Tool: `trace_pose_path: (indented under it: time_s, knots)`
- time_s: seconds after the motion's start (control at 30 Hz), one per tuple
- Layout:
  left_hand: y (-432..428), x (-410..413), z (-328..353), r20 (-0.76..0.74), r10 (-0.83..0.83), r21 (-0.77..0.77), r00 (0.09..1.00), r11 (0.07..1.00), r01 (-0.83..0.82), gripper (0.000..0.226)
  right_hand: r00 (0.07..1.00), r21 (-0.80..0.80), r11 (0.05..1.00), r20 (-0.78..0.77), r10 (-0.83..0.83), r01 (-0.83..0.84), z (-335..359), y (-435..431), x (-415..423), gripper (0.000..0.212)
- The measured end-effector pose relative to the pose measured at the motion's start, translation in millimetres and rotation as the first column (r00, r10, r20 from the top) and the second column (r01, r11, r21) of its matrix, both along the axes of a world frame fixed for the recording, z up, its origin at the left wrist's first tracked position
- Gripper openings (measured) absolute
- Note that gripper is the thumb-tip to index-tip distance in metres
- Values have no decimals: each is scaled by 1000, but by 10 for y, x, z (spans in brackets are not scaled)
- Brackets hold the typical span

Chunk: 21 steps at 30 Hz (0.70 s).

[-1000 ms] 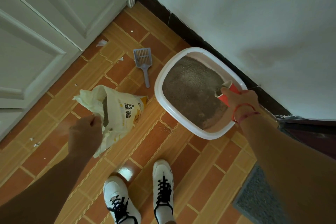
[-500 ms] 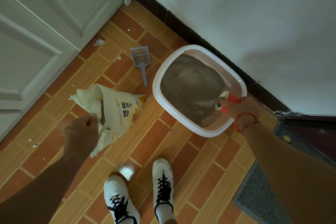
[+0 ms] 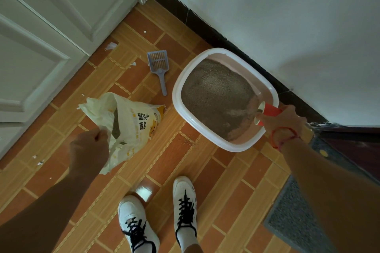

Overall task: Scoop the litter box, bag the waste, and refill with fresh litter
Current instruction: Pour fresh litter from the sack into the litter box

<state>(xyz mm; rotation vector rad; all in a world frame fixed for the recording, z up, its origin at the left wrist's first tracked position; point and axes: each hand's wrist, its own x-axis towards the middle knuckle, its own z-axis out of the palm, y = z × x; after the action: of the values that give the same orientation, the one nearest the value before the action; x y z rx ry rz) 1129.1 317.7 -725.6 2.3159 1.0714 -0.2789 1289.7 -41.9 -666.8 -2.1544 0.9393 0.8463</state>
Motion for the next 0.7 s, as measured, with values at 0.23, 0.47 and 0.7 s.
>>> trace_pose_path:
  time_s: [0.23, 0.47, 0.7]
  knots:
    - [16, -32, 1, 2, 14, -4, 1000, 1000, -14, 44, 966, -146, 973, 166, 201, -177, 116, 103, 2, 40]
    - [59, -76, 29, 2, 24, -13, 1000, 1000, -24, 44, 964, -84, 961, -69, 257, -263, 90, 74, 118, 15]
    - [52, -82, 95, 12, 20, -13, 1000, 1000, -20, 48, 929, -513, 808, 55, 366, -288, -192, -63, 131, 41]
